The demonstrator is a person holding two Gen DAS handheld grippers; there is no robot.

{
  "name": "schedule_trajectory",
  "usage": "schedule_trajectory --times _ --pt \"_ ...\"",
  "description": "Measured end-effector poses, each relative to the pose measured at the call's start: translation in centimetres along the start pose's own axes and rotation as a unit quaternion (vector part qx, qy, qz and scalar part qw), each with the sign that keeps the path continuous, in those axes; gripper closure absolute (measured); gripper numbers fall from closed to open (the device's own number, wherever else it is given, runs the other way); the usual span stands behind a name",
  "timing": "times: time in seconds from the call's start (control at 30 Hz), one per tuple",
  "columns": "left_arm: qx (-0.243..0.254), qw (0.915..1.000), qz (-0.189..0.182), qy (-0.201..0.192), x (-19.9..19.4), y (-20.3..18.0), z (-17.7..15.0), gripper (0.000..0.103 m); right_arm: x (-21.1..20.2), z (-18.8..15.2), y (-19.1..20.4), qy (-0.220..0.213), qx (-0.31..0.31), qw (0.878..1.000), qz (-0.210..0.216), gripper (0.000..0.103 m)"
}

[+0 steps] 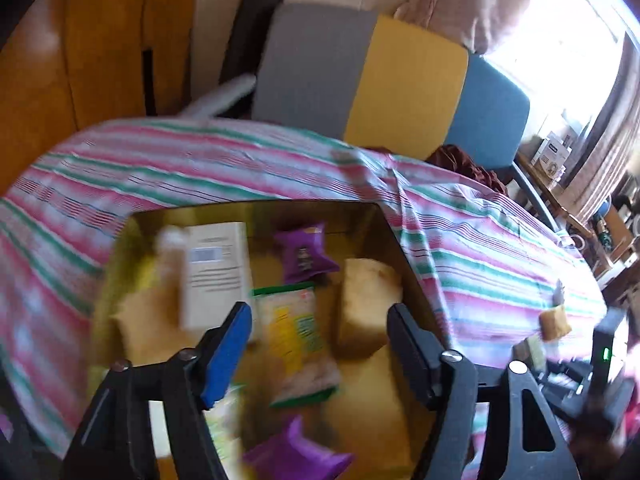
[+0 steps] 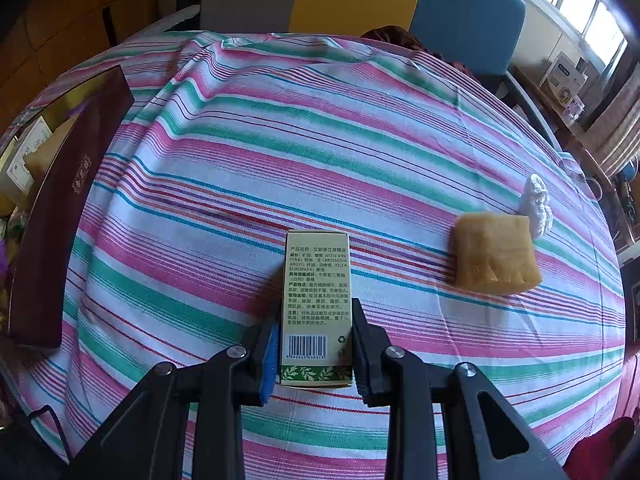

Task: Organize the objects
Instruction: 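Lower the juice carton into the gold tray and open the right gripper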

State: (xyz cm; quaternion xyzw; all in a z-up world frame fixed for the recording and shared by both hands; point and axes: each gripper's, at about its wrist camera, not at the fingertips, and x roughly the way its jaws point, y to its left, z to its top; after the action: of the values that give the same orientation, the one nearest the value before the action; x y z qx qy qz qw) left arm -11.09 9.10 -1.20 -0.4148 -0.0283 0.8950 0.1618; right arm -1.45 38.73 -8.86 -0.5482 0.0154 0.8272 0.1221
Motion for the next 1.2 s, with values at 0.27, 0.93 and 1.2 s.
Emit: schedule_trajectory --times 0.27,0.93,1.2 --pt "-0.007 0.9988 0.046 -0.015 -3.7 4.4 -3.5 0.030 -6.6 2.1 7.2 -0.068 -0.022 0.992 0.099 0.074" --pt "-0.059 0.9971 0.040 -0.027 -6.0 8.4 -5.3 0.027 -3.2 2.6 24.8 0.021 -0.199 0.970 0.140 0.073" --pt "-0.058 0.9970 0.043 -0.029 -6.1 8.4 -5.4 0.024 -2.9 1.9 26.2 0.029 -0.201 0.963 0.179 0.061"
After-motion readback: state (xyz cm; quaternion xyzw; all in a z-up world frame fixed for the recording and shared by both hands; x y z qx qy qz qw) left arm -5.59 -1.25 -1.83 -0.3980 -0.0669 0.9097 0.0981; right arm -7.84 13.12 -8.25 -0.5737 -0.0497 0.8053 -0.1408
